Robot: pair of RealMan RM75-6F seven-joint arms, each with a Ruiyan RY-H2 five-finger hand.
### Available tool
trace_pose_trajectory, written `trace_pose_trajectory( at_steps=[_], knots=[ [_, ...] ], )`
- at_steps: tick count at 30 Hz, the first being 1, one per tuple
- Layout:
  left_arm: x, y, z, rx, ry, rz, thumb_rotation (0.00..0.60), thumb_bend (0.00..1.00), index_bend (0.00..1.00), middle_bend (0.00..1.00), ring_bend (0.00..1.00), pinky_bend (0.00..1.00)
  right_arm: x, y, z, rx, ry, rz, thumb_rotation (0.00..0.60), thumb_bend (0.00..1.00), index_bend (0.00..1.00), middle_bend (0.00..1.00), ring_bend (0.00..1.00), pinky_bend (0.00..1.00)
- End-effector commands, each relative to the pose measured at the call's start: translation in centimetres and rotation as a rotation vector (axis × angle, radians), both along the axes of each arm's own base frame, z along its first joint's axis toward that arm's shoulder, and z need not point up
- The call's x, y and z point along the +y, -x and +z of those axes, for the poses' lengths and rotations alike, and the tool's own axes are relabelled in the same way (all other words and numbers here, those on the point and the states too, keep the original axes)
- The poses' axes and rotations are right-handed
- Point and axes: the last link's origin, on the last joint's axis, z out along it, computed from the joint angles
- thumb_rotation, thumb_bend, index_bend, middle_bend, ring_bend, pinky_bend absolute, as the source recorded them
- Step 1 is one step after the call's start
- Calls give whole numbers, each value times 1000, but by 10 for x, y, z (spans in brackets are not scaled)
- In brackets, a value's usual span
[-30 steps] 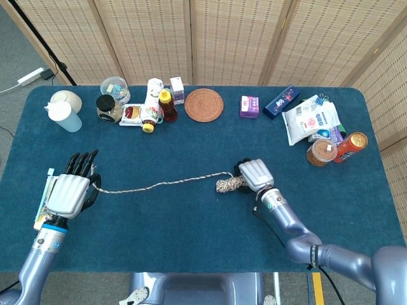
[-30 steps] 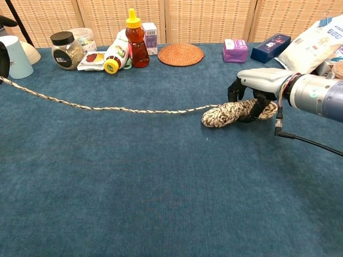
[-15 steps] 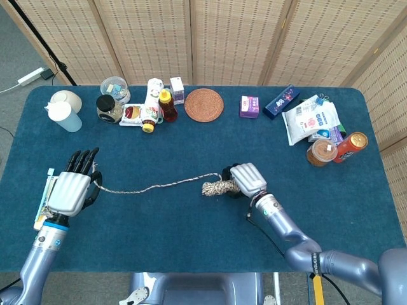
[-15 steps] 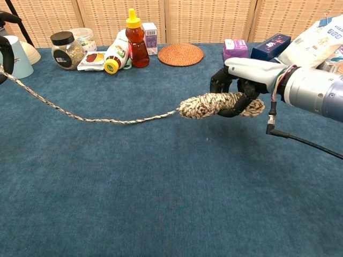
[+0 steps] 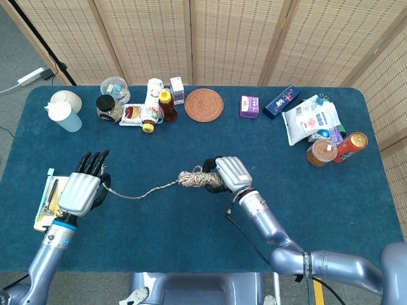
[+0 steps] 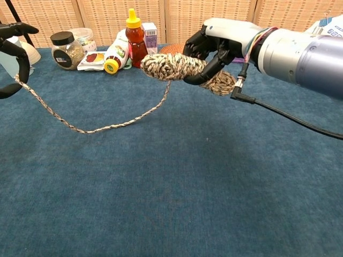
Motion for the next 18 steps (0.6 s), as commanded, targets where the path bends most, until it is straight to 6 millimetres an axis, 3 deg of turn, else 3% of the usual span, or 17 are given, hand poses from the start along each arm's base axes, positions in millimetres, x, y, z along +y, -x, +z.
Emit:
trace_pose_trajectory(
  at_steps=[1, 9, 18],
  knots=[
    [-7, -5, -2, -1, 19, -22, 600, 443, 652, 0, 0, 0, -6, -24, 3, -54, 25, -72, 600, 789, 736, 503, 399, 628],
    [-24, -32, -2, -66, 72, -82, 600, 439, 652, 0, 0, 0, -25, -47, -23, 37, 125, -322, 600, 830, 739, 510, 401, 629],
    [-32, -77, 9, -161, 107, -162, 600, 437, 652, 0, 0, 0, -28, -45, -52, 137, 147, -416, 600, 835, 742, 521, 419, 630]
  ],
)
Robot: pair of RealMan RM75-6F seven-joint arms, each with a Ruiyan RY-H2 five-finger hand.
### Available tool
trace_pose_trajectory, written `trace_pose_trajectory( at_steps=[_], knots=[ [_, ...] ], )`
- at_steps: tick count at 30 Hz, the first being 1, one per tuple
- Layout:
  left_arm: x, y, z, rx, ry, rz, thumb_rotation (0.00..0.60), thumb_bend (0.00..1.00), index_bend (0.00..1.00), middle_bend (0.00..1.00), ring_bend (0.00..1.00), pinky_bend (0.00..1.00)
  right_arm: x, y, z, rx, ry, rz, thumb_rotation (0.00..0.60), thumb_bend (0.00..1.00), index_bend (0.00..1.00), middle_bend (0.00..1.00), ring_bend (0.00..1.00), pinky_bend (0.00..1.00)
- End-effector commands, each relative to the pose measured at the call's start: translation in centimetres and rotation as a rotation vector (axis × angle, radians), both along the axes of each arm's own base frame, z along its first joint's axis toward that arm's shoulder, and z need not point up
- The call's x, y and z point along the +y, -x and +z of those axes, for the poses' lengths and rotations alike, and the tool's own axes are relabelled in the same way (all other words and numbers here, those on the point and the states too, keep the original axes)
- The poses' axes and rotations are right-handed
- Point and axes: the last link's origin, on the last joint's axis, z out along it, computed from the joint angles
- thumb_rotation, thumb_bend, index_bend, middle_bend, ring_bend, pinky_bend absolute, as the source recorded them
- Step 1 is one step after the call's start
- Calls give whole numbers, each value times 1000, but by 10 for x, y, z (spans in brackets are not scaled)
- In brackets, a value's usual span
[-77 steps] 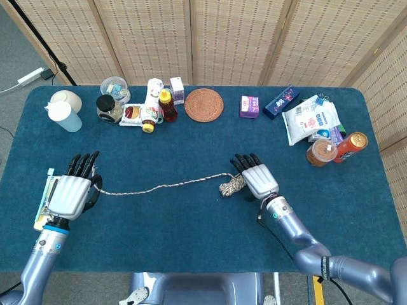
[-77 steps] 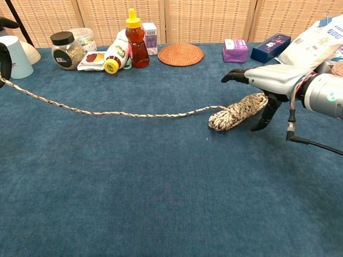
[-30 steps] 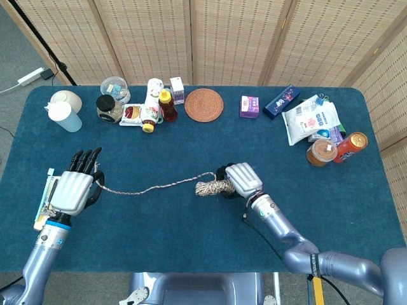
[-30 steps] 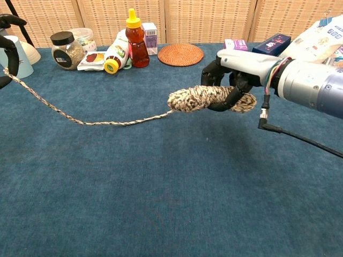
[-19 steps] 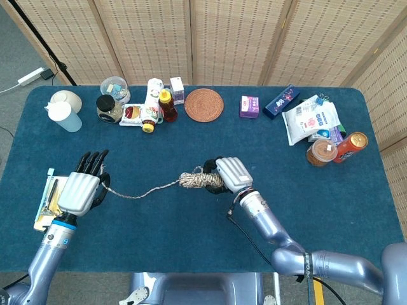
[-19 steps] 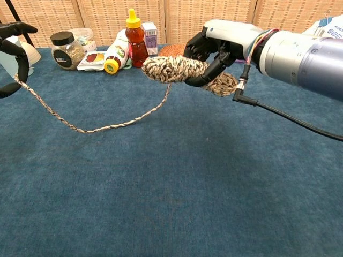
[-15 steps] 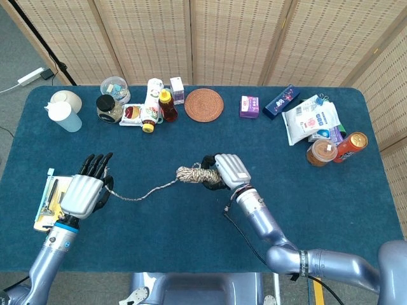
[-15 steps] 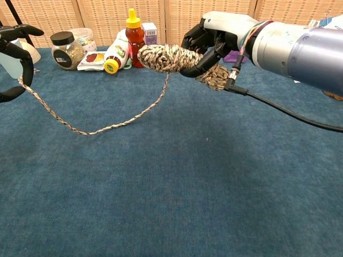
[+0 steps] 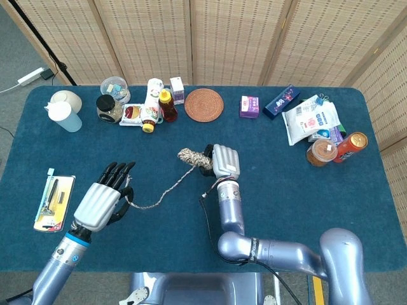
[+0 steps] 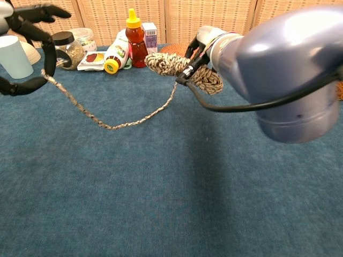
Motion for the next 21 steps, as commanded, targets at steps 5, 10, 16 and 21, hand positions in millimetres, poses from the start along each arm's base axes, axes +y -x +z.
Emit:
trace_pose_trajectory(
  at_steps=[5, 10, 16, 21],
  knots=[
    [1, -37, 16, -85, -4, -62, 600, 436, 652, 0, 0, 0, 2, 2, -13, 56, -2, -6, 600, 836, 742, 523, 420, 631],
    [9, -62, 21, -235, 21, -79, 600, 436, 652, 0, 0, 0, 6, 3, -20, 88, -6, 12, 600, 837, 744, 526, 422, 630],
    [24, -83, 20, -369, 36, -96, 600, 435, 652, 0, 0, 0, 11, 3, -30, 105, -23, 29, 600, 838, 745, 527, 423, 631],
    [39, -97, 23, -404, 6, -105, 600, 435, 652, 0, 0, 0, 18, 5, -34, 126, -41, 65, 600, 839, 745, 527, 423, 630]
  ],
)
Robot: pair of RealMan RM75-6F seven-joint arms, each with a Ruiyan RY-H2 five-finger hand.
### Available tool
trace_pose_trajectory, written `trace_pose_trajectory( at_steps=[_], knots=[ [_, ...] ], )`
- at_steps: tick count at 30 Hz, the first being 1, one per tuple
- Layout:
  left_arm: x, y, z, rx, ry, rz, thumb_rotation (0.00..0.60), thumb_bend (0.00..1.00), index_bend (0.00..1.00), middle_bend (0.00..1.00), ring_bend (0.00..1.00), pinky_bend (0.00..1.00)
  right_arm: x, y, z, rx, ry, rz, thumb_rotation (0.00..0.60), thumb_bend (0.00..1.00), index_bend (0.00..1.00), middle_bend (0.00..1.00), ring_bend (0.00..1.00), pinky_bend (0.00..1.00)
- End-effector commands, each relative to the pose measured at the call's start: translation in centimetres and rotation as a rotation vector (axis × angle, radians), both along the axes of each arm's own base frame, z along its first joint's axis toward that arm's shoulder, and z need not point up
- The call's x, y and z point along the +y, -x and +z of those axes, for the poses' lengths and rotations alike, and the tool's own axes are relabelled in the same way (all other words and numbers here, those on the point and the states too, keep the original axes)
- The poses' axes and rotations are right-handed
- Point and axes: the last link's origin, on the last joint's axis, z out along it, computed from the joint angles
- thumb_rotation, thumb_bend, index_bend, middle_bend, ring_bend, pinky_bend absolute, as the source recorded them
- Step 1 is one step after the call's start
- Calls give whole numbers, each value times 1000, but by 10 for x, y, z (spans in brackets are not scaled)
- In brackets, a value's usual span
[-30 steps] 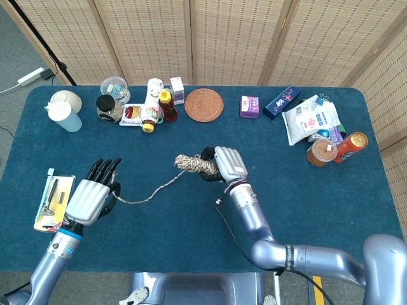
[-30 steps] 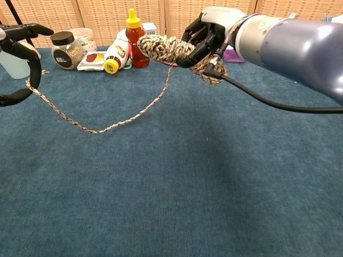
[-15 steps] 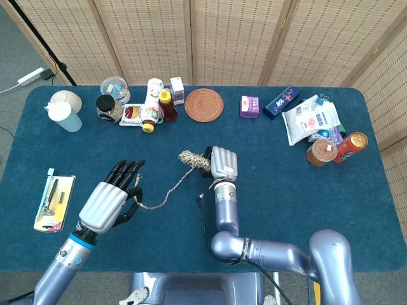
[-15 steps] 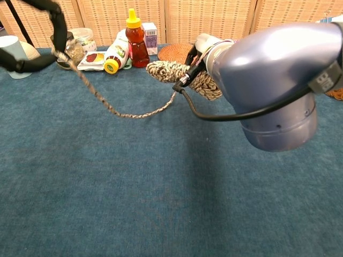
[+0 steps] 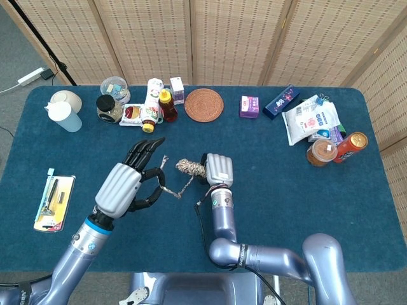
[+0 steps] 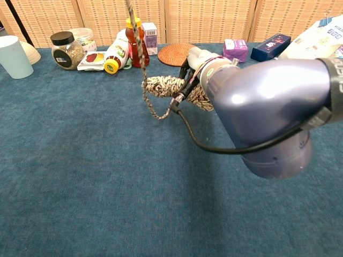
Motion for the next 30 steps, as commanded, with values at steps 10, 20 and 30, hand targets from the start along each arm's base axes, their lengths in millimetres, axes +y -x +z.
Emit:
trace_pose_trajectory(
  at_steps=[10, 20, 30],
  knots=[
    [34, -20, 7, -54, -54, 40, 600, 433, 652, 0, 0, 0, 18, 8, -8, 38, -45, 97, 600, 838, 746, 528, 423, 630],
    [65, -41, 14, -142, -92, 81, 600, 429, 652, 0, 0, 0, 33, 16, -13, 49, -115, 168, 600, 840, 749, 532, 423, 631],
    [74, -63, 16, -224, -87, 130, 600, 427, 652, 0, 0, 0, 36, 7, -14, 41, -130, 189, 600, 841, 754, 560, 442, 630]
  ],
)
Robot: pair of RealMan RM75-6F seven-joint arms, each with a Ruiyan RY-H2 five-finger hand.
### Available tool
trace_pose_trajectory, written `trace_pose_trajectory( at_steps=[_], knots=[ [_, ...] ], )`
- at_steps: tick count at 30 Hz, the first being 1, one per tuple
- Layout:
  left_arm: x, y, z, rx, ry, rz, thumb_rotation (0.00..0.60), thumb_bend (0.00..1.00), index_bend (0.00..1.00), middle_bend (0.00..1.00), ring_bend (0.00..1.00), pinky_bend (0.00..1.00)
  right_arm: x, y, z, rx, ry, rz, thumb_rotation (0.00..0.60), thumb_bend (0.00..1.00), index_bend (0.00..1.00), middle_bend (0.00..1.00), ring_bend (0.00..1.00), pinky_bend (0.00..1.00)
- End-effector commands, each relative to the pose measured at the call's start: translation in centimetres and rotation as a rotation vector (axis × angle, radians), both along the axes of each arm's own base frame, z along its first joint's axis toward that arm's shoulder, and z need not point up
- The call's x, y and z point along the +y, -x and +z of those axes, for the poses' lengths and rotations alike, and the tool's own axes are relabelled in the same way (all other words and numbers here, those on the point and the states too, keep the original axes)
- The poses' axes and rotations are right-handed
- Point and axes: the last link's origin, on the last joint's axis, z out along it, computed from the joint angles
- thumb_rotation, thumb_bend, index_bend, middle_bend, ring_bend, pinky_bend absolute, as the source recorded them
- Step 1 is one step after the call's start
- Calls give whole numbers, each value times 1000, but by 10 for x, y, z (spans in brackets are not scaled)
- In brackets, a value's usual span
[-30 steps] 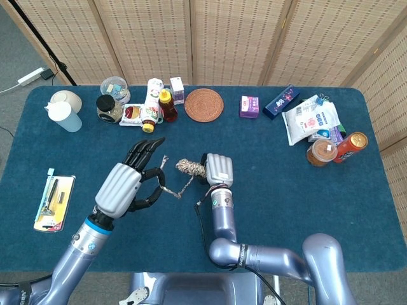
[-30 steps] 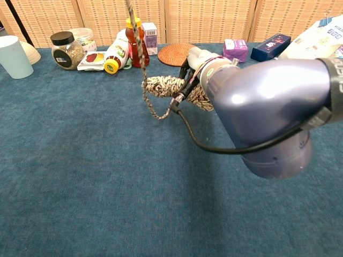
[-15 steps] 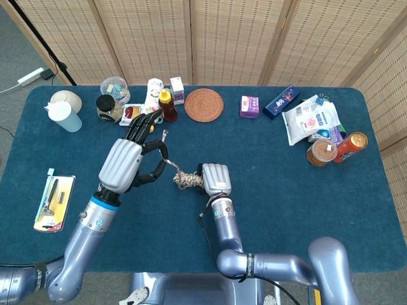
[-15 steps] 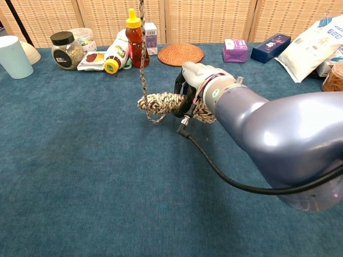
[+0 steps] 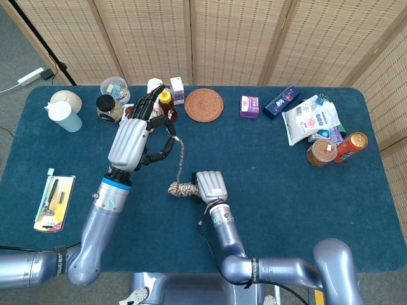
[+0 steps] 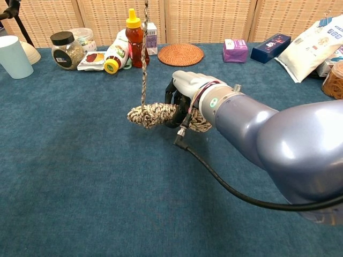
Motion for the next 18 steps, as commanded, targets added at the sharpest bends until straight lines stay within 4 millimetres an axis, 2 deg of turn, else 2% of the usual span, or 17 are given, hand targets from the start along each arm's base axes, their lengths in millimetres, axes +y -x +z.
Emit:
trace_pose_trajectory(
  at_steps=[1, 4, 11, 15, 18],
  knots=[
    [3, -7, 3, -47, -5, 5, 600, 427, 652, 0, 0, 0, 0, -1, 1, 7, 2, 10, 600, 841, 754, 560, 443, 630],
    [7, -15, 8, -125, -11, 20, 600, 427, 655, 0, 0, 0, 2, 0, 1, 12, -1, 14, 600, 841, 755, 560, 443, 631],
    [17, -23, 12, -183, -56, 79, 600, 427, 657, 0, 0, 0, 4, 3, 1, 13, -13, 18, 600, 842, 757, 560, 442, 630],
    [38, -9, 5, -113, -114, 148, 600, 427, 657, 0, 0, 0, 9, 2, 7, -7, -39, 49, 600, 842, 757, 560, 442, 630],
    [45, -2, 1, -104, -123, 161, 600, 427, 657, 0, 0, 0, 12, 2, 12, -24, -55, 62, 600, 842, 758, 560, 442, 630]
  ],
)
